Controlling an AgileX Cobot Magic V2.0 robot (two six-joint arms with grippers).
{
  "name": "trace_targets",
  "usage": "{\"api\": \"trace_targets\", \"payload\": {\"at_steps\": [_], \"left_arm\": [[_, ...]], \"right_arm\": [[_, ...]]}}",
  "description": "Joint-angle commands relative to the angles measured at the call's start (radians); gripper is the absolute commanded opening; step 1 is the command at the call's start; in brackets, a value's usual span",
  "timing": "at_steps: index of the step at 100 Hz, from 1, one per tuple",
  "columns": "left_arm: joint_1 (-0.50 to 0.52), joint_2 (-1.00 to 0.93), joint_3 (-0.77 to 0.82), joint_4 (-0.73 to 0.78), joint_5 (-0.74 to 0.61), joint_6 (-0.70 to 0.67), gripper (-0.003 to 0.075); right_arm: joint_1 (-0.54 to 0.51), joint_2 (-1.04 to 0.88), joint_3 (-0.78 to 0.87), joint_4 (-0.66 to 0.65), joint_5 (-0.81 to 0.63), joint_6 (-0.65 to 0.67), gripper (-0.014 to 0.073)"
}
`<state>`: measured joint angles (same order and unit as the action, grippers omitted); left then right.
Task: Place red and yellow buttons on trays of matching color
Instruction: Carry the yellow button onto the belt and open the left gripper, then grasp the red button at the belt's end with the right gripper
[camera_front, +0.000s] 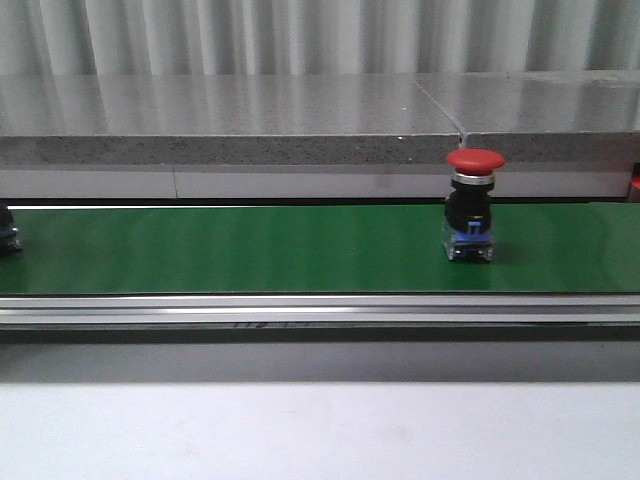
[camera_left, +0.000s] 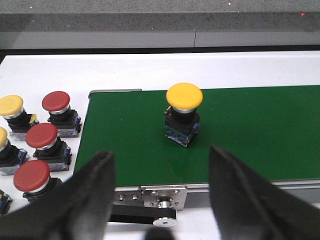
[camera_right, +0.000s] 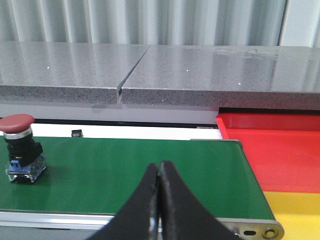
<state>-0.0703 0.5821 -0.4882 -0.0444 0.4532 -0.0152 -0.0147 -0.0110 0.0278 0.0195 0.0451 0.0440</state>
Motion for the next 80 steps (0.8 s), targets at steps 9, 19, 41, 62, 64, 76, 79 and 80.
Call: {"api": "trace_targets", "payload": {"at_steps": [9,19,41,62,64,76,79,80], "left_arm": [[-0.009,-0.002,-0.024,-0.011,-0.097,-0.001,-0.0016],[-0.009,-0.002,-0.024,-0.011,-0.116,-0.001,-0.0020],[-0.009,-0.002,-0.024,-0.011,-0.118,-0.001,-0.0020],[-0.009,-0.002,-0.024,-0.011,-0.118,-0.001,-0.0020],[-0.009,-0.002,-0.024,-0.011,-0.118,-0.001,-0.0020],[-0.009,-0.002,-0.024,-0.011,-0.116,-0.001,-0.0020],[-0.009,-0.002,-0.024,-0.011,-0.116,-0.001,-0.0020],[-0.009,-0.002,-0.024,-0.011,-0.116,-0.001,-0.0020]], "right_arm": [[0.001,0.007,-0.104,-0.011,-0.010,-0.003,-0.0067],[0.001,0.067,-0.192,-0.010,0.098,-0.003,-0.0067],[0.001,0.377,-0.514,-0.010,0.478,-0.002,-0.0067],[0.001,0.676,-0.726,-0.010,0.608,-0.002,-0.0067],[0.001,0.698,-0.736,-0.010,0.607,-0.002,-0.0067],[0.001,0.803,-0.764,-0.010,0.583,-0.003,-0.0065],[0.001,0.821,-0.764,-0.010,0.575,-0.003,-0.0062],[0.001,0.826,-0.764,-0.010,0.571,-0.003,-0.0062]]}}
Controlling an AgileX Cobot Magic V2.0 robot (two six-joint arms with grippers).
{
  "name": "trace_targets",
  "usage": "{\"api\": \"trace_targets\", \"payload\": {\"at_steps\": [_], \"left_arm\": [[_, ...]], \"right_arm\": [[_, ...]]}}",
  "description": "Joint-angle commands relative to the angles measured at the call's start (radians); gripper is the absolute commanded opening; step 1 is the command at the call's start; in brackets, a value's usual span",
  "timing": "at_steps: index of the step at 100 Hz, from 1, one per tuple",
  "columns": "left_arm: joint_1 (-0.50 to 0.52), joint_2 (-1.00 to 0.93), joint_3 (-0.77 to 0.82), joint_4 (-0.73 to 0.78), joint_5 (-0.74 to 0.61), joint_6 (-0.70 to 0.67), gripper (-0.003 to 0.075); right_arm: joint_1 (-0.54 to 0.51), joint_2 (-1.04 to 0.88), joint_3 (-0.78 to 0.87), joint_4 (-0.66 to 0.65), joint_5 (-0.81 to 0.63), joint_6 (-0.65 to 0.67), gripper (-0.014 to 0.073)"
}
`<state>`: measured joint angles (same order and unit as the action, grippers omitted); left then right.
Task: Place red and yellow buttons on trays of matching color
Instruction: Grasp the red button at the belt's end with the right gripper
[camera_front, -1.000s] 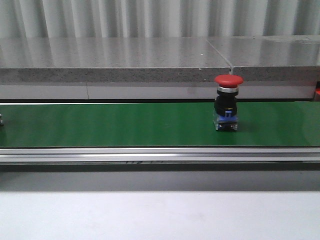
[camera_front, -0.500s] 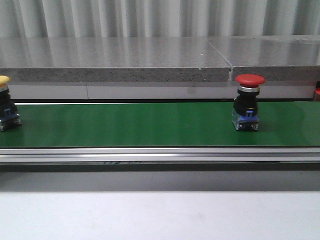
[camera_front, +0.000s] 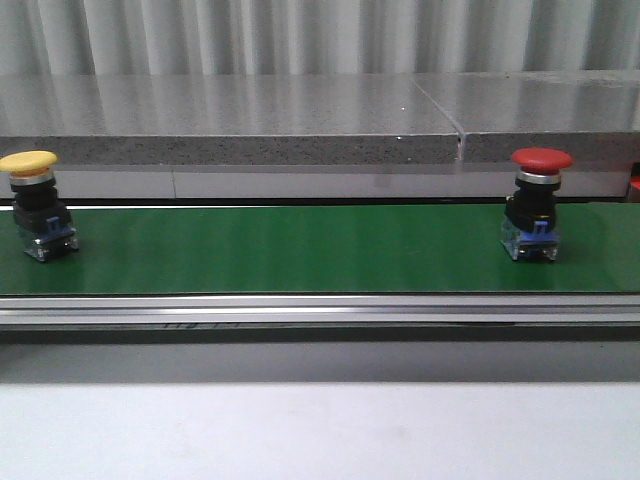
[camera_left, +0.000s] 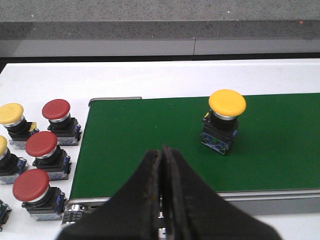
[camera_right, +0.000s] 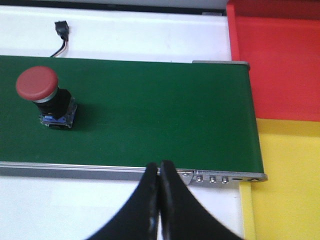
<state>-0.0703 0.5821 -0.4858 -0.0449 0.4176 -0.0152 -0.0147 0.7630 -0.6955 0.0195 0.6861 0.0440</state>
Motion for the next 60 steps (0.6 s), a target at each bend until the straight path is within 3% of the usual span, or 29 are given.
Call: {"api": "trace_targets", "payload": {"at_steps": [1,7,13,33,60], "left_arm": [[-0.009,-0.002,-0.026,-0.010,-0.081,-0.001,-0.0020],[-0.009,-0.002,-0.026,-0.010,-0.081,-0.001,-0.0020],[-0.009,-0.002,-0.026,-0.010,-0.081,-0.001,-0.0020],[-0.009,-0.002,-0.026,-0.010,-0.081,-0.001,-0.0020],[-0.009,-0.002,-0.026,-0.010,-0.081,-0.001,-0.0020]], "right_arm": [[0.001,0.062,-0.041,-0.010,-0.070,-0.003,-0.0059],[0.001,0.098,-0.041,-0.010,-0.070,-0.003,-0.0020],[0.001,0.130,-0.041,-0.010,-0.063,-0.003,0.0083],[0.001,0.166,-0.041,-0.010,-0.021,-0.003,0.0667],[0.001,0.228,-0.093,0.028,0.041,-0.026,0.0632]]}}
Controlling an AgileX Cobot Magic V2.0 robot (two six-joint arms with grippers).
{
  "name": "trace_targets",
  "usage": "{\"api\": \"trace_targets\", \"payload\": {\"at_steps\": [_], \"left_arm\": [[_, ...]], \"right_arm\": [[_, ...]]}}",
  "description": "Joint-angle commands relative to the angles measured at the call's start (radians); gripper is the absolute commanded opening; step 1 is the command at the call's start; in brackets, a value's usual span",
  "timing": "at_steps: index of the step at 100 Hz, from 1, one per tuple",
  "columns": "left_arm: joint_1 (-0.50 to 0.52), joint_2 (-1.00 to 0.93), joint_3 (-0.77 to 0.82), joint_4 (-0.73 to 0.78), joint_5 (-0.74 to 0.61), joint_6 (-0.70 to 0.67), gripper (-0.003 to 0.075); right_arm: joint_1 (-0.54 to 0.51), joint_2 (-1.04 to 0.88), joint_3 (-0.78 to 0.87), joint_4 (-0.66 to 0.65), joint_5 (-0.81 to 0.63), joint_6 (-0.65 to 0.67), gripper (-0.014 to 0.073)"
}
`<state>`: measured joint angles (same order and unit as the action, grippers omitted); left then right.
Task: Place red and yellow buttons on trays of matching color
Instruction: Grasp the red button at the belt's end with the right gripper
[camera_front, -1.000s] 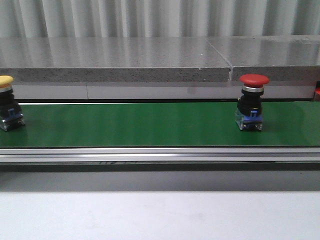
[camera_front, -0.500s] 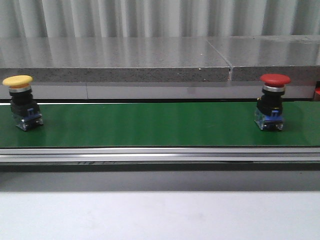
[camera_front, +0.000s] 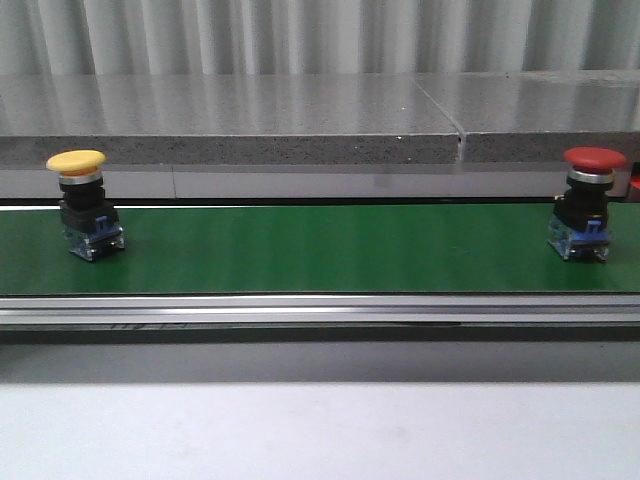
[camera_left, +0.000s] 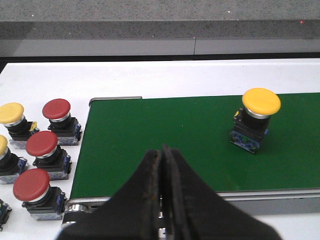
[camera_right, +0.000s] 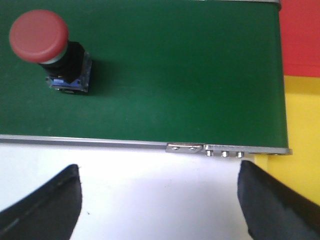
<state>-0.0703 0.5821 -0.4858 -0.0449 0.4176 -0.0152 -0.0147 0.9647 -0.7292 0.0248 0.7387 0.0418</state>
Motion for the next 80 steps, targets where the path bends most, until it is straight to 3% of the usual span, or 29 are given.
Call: {"api": "trace_targets", "payload": {"at_steps": [1,25,69,80], "left_arm": [[-0.009,-0.002,-0.026,-0.010,-0.081,-0.001,-0.0020],[-0.009,-0.002,-0.026,-0.010,-0.081,-0.001,-0.0020],[-0.009,-0.002,-0.026,-0.010,-0.081,-0.001,-0.0020],[-0.009,-0.002,-0.026,-0.010,-0.081,-0.001,-0.0020]], "right_arm": [[0.001,0.031,-0.068,0.025,-0.008,-0.032,0.0632],[0.001,0.219,-0.196,0.117,0.008,-0.138,0.0631],[0.001,0.485,-0.335,0.121,-0.040,-0.147,0.0622],[0.001,0.525,-0.358,0.121,-0.047,-0.147,0.0567]]}}
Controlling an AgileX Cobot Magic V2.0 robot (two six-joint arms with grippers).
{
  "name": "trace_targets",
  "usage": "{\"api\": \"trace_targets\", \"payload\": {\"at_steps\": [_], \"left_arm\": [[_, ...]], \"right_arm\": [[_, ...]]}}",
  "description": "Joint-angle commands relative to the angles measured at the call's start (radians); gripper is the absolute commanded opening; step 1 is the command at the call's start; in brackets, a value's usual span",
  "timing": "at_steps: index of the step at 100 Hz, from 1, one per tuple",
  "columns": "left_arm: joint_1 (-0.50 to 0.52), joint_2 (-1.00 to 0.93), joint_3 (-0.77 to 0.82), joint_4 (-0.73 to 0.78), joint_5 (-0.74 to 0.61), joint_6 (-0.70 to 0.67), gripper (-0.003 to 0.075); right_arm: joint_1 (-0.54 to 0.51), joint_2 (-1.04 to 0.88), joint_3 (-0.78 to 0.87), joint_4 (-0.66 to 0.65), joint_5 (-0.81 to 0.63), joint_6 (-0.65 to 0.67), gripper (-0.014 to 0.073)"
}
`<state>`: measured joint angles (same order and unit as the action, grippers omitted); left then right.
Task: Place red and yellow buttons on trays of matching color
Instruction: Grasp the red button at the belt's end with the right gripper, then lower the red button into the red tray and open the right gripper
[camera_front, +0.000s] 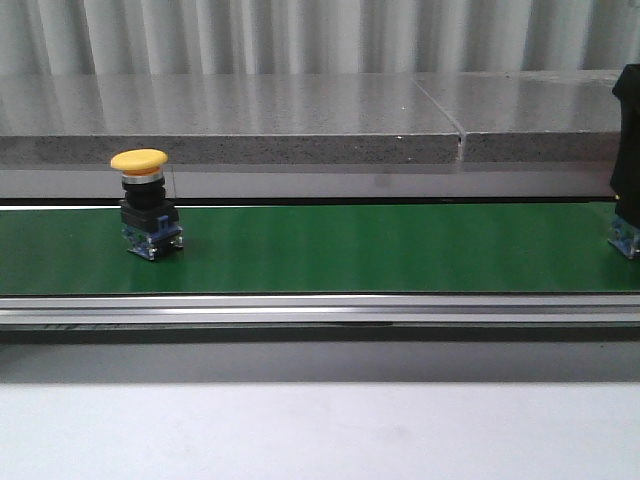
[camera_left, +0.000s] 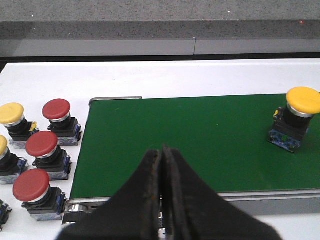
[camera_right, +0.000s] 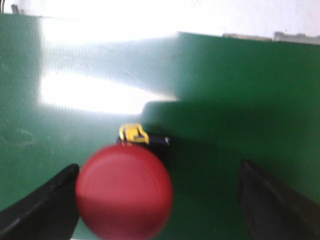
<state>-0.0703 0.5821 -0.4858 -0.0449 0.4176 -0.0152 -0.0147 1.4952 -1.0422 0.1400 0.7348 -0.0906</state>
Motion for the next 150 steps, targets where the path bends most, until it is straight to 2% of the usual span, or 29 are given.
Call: {"api": "trace_targets", "payload": {"at_steps": [1,9,17,24,48,77,99,127,150], "left_arm": [[-0.009,-0.002,-0.026,-0.010,-0.081,-0.001,-0.0020],[-0.009,-0.002,-0.026,-0.010,-0.081,-0.001,-0.0020],[-0.009,-0.002,-0.026,-0.010,-0.081,-0.001,-0.0020],[-0.009,-0.002,-0.026,-0.010,-0.081,-0.001,-0.0020],[-0.009,-0.002,-0.026,-0.010,-0.081,-0.001,-0.0020],[-0.009,-0.002,-0.026,-0.010,-0.081,-0.001,-0.0020],[-0.009,-0.002,-0.026,-0.010,-0.081,-0.001,-0.0020],[-0.009,-0.002,-0.026,-0.010,-0.081,-0.001,-0.0020],[-0.009,-0.002,-0.026,-0.010,-0.081,-0.001,-0.0020]], "right_arm": [[0.001,-0.002,-0.045,0.006,-0.042,-0.014,0.0559],[0.001,0.009,-0.048,0.006,-0.037,-0.014,0.0433],[0.001,0.009,-0.049,0.006,-0.026,-0.014,0.0269],[0.001,0.009,-0.060,0.006,-0.004,-0.014,0.0206],[-0.042,0.009,-0.198,-0.051,0.117,-0.014,0.0205],[-0.306,0.082,-0.415,-0.053,0.147,-0.014,0.0205],[-0.432,0.244,-0.521,-0.052,0.142,-0.013,0.0205],[-0.447,0.407,-0.563,-0.044,0.084,-0.013,0.0205],[-0.447,0.457,-0.563,-0.040,0.044,-0.013,0.0205]]}}
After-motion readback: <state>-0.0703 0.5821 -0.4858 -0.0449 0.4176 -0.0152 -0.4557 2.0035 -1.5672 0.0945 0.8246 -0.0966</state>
